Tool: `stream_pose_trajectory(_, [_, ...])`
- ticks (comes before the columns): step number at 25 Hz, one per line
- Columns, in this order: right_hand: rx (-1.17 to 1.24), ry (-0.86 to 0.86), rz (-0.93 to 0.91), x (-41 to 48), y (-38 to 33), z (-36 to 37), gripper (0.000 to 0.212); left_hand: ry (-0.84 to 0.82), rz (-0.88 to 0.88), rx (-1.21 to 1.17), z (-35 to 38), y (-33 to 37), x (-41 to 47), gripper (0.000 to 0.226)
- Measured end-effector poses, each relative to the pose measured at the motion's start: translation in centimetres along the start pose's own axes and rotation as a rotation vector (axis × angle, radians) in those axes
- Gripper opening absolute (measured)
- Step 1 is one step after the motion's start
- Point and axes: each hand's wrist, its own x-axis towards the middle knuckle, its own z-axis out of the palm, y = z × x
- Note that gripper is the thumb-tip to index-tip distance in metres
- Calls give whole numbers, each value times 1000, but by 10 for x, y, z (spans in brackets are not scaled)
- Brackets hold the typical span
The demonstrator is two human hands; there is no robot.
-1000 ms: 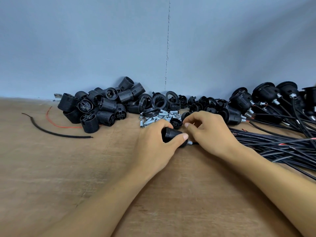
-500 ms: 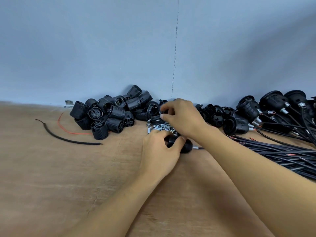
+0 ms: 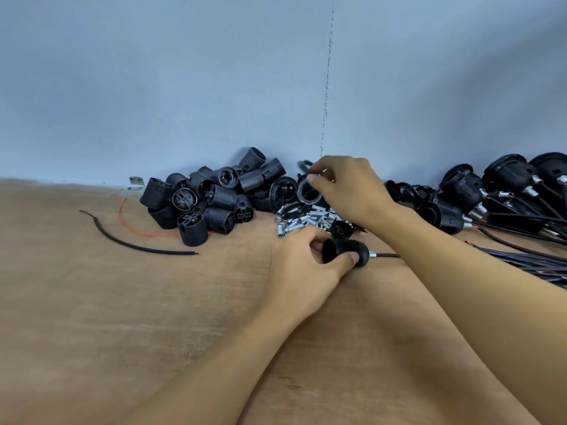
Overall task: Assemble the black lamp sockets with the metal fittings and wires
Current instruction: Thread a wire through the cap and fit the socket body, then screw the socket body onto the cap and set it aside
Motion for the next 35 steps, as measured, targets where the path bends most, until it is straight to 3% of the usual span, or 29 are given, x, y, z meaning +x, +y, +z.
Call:
stream_pose_trajectory(3, [330,124,99,-22,14,-25,14,-94,-8,-41,3,3,-3,41])
stream_pose_trajectory(7, [521,57,84,-69,25,-50,21,-152,34,20,7,7,-6,45])
stream_pose_trajectory(11, [509,-59,14,-103,32,-47,20,-225,49,45,4,10,-6,50])
stream_pose_trajectory(15, [394,-121,-87,-110,38,-37,15,-189,29,-158,-2,14,-5,39])
stream_pose_trajectory(21, [233,-134,-269,-116,39,-35,14,-108,46,-268,-3,17,-6,17])
stream_pose_trajectory(25, [239,-140,-288,-114,41,-35,10,-140,88,-314,-4,14,-6,34])
stream_pose_trajectory(28, [235,-156,-304,-115,42,-34,2,-134,73,-287,-2,13,-8,22])
stream_pose_trajectory(32, [216,-129,-249,-115,48,-38,27,3,-66,-395,-4,6,-4,49])
stream_pose_trajectory(35, [26,-154,-196,-114,54,-39,53,-24,-120,-359,-6,5,-3,56])
